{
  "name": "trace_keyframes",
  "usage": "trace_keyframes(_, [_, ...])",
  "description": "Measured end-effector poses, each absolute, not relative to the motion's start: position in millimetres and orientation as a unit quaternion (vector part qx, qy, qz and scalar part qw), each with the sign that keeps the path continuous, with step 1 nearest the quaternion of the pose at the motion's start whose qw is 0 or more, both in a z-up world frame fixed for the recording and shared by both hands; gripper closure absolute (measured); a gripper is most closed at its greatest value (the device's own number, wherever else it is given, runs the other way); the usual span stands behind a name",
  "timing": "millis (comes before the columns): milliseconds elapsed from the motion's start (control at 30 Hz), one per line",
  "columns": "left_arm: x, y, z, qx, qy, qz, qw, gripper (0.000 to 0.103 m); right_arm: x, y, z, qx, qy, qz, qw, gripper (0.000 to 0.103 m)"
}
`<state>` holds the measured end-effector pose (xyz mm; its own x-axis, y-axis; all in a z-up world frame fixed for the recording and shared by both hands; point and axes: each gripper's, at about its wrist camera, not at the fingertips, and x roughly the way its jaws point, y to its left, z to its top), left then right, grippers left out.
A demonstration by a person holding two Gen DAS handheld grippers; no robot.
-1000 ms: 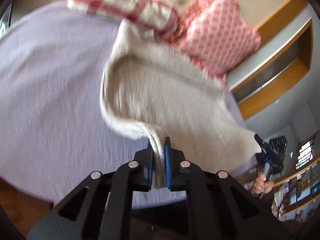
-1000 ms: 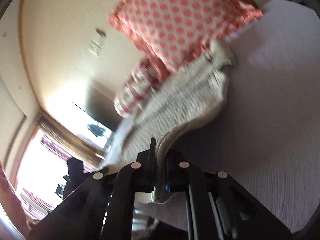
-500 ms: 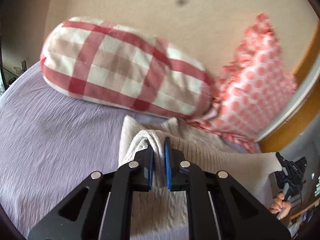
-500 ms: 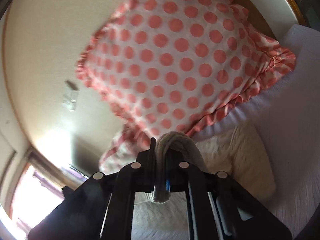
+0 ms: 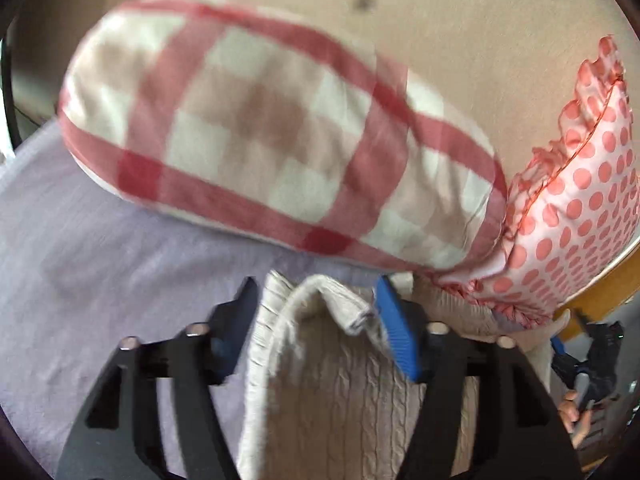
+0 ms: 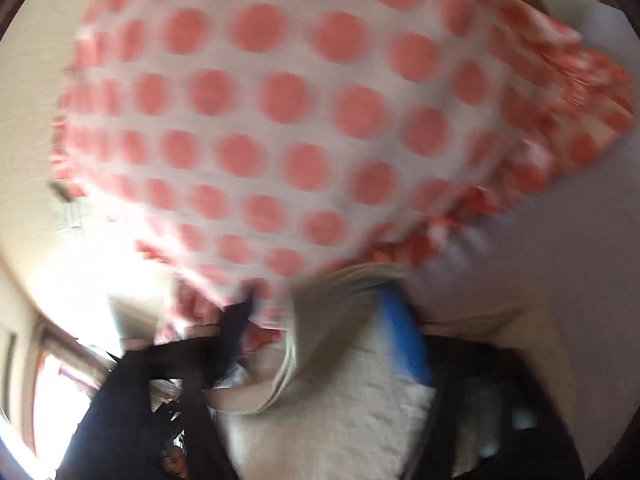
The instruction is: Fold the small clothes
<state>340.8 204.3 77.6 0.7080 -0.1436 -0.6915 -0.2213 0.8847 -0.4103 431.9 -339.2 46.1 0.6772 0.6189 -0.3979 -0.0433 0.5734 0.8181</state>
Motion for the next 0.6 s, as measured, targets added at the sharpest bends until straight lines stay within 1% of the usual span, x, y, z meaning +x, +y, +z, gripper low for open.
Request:
trace_keyframes(33, [339.0, 205.5, 82.5, -0.237, 0.377, 0.022, 0.895, 0.040, 426.5, -341.1, 54.2, 0.416, 0.327, 0.201, 0.824, 0.001])
trace_keyframes(133, [327.6, 208.4, 97.9, -0.232, 0.368, 0.012, 0.900, 0.040, 407.3, -355.9, 72.7, 0.424, 0.282, 0.210, 0.835, 0.001])
trace_keyframes(200, [315.6, 202.9, 105.5, -0.220, 0.367, -0.014, 0.904, 0.040, 396.5, -364.7, 80.0, 0.420, 0.278, 0.228, 0.834, 0.001])
trace_keyframes(300, [302.5, 185.7, 107.3, -0.198, 0.376, -0.058, 0.904, 0.037, 372.1, -369.7, 86.4, 0.379, 0.286, 0.248, 0.844, 0.001])
trace_keyframes(367, [301.9, 165.2, 101.1, -0.182, 0.388, -0.085, 0.900, 0.033, 365.4, -356.8, 84.6, 0.344, 0.315, 0.257, 0.846, 0.001])
trace_keyframes(467, [312.4, 138.4, 78.4, -0.165, 0.424, -0.096, 0.885, 0.033, 365.4, -316.0, 69.1, 0.273, 0.384, 0.272, 0.839, 0.001])
trace_keyframes(600, [333.8, 137.7, 38.7, -0.173, 0.481, -0.037, 0.859, 0.034, 363.6, -280.3, 38.0, 0.210, 0.453, 0.240, 0.833, 0.001])
